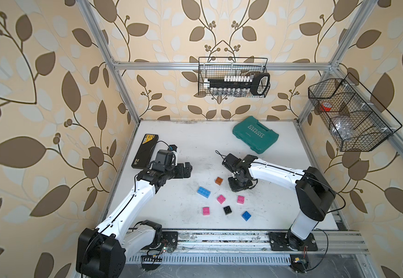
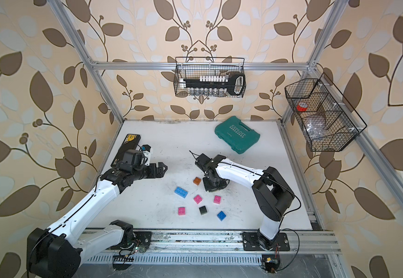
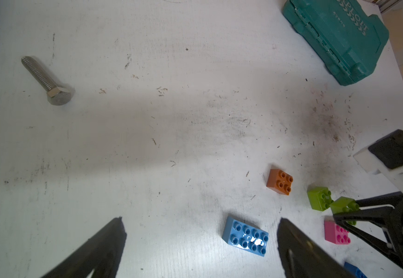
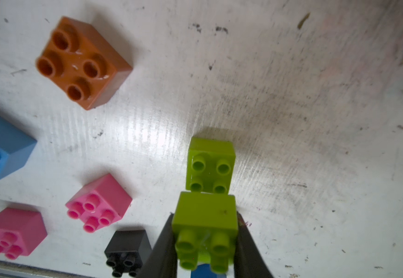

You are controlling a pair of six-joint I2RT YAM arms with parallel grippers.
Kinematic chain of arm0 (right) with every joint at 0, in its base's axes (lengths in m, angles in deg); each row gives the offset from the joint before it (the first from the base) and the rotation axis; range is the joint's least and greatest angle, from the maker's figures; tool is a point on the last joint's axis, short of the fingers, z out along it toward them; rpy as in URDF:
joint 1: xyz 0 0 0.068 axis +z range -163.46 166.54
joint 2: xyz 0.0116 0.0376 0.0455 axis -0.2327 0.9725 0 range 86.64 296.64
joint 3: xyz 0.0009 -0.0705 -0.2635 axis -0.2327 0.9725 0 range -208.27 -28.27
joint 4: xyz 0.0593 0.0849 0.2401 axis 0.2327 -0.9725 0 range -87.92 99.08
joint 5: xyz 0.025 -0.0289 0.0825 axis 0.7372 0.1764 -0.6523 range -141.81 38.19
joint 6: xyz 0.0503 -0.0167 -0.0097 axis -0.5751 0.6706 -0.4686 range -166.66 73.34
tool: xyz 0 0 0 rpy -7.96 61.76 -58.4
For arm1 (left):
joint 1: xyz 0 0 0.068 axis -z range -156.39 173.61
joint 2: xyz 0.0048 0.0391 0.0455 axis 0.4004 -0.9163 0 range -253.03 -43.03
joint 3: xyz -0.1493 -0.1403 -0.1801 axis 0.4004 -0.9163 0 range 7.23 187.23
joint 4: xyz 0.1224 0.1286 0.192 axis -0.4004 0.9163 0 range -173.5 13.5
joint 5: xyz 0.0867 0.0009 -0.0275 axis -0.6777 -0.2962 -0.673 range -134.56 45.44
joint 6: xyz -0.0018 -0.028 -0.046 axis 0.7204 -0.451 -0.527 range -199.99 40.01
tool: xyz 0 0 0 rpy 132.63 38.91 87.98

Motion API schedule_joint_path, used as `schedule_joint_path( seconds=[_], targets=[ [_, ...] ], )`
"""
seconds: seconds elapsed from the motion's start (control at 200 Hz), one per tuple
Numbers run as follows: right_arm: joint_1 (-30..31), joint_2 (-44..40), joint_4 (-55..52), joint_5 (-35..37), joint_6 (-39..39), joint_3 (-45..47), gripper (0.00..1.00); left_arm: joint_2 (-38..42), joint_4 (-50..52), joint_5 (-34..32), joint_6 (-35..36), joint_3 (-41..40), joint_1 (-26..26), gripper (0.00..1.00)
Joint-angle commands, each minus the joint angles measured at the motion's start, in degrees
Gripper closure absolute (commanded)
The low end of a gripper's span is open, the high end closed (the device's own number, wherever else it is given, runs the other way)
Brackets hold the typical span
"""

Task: Assemble the number 4 with lego
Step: Move the lego brick at the center of the board.

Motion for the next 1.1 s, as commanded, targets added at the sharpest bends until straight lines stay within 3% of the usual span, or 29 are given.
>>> schedule_joint_path(
  seconds=[0.0,0.51,1.095],
  targets=[
    [-0.4,1.0,0.6,-0.3,-0.7,-1.8,0.83,-0.1,-0.7,0.4,1.1,1.4,0.0,0.01],
    [-4.2,1.8,2.5,-4.4,1.2,-0.6,0.84,-0.7,-0.8,0.3,1.3,1.7,0.0,0.01],
    [-4.3,3.4,2.8,-4.8,1.9,1.0,0.86,-1.5,-0.8,0.2,1.3,1.9,0.0,0.01]
  ],
)
